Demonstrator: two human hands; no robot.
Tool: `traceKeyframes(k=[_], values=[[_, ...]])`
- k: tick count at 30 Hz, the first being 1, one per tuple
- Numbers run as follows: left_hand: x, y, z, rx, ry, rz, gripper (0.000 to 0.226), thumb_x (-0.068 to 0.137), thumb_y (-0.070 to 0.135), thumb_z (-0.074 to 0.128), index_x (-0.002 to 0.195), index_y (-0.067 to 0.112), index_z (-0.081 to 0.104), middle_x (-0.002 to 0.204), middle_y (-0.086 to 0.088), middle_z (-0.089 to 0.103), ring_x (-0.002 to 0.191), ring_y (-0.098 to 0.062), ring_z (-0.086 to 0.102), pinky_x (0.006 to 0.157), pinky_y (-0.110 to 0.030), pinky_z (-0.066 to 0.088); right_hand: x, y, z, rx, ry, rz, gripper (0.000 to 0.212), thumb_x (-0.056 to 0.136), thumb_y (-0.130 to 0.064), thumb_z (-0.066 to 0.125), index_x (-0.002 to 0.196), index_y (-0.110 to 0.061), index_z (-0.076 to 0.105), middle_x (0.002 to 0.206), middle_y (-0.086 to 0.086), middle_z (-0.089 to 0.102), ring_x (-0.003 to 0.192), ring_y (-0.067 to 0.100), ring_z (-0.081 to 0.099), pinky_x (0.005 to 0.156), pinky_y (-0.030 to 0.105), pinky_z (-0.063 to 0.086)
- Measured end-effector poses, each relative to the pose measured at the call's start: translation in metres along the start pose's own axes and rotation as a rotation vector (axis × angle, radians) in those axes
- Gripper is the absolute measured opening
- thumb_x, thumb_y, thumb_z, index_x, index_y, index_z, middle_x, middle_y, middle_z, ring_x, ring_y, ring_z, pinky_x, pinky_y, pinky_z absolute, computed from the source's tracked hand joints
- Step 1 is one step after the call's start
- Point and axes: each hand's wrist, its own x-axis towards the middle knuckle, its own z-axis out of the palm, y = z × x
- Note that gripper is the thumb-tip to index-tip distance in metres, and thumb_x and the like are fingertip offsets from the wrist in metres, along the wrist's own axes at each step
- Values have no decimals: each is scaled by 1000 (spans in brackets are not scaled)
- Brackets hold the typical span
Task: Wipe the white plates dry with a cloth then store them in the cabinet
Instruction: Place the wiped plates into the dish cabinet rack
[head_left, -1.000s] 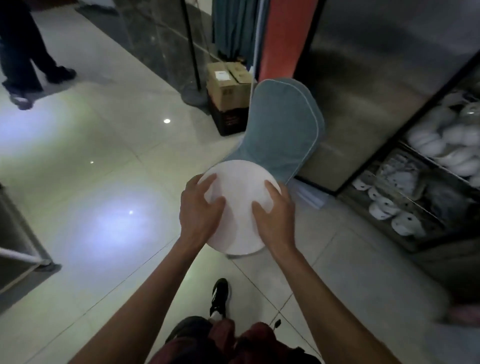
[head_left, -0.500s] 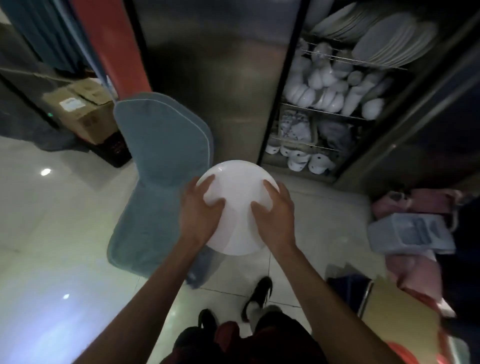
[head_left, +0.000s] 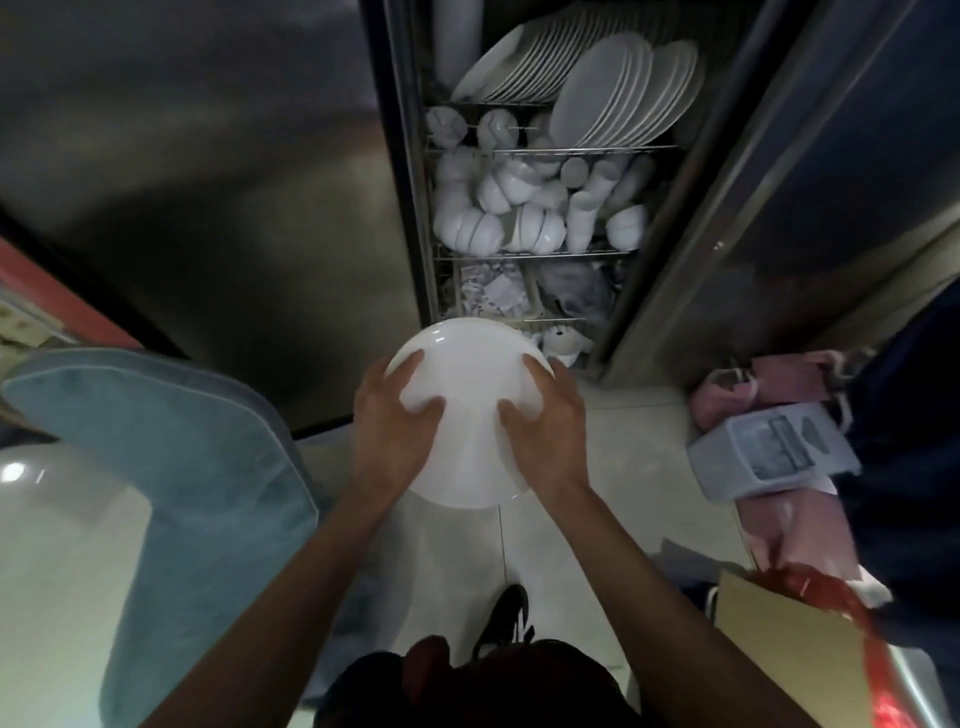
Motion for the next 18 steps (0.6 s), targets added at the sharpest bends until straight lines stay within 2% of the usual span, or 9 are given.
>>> traceKeyframes(k=[4, 7, 11, 15, 18], values=[[41, 29, 26, -22, -2, 23, 59, 84, 22, 76, 139, 30, 56, 143, -1, 47, 129, -22, 46, 108, -36, 40, 49, 5, -21, 51, 16, -18, 59, 87, -15, 68, 144, -24, 51, 154, 1, 39, 141, 21, 36, 114, 24, 29], [68, 42, 37, -41, 17, 42, 57, 84, 22, 76, 137, 31, 57, 143, 1, 48, 127, -20, 47, 104, -31, 38, 80, 4, -27, 80, 26, -27, 62, 86, -7, 65, 143, -25, 51, 155, 1, 38, 143, 18, 33, 112, 13, 22], [109, 50, 52, -55, 33, 54, 56, 84, 21, 77, 137, 29, 59, 144, -1, 49, 128, -19, 48, 106, -31, 38, 121, 1, -25, 106, 57, -29, 64, 84, -3, 66, 141, -27, 53, 153, -1, 40, 139, 8, 36, 102, -3, 17], [162, 57, 69, -111, 11, 55, 56, 82, 18, 78, 135, 26, 61, 144, 1, 50, 128, -17, 49, 104, -26, 37, 170, -2, -19, 89, 107, -36, 64, 82, -3, 69, 141, -23, 53, 152, 1, 41, 136, 7, 38, 107, 3, 23], [211, 60, 77, -164, -15, 97, 57, 82, 16, 78, 135, 23, 62, 147, 1, 49, 130, -17, 48, 107, -27, 37, 209, -15, -14, 81, 151, -11, 70, 82, -6, 71, 145, -25, 47, 159, 0, 30, 140, 9, 34, 108, 6, 25]])
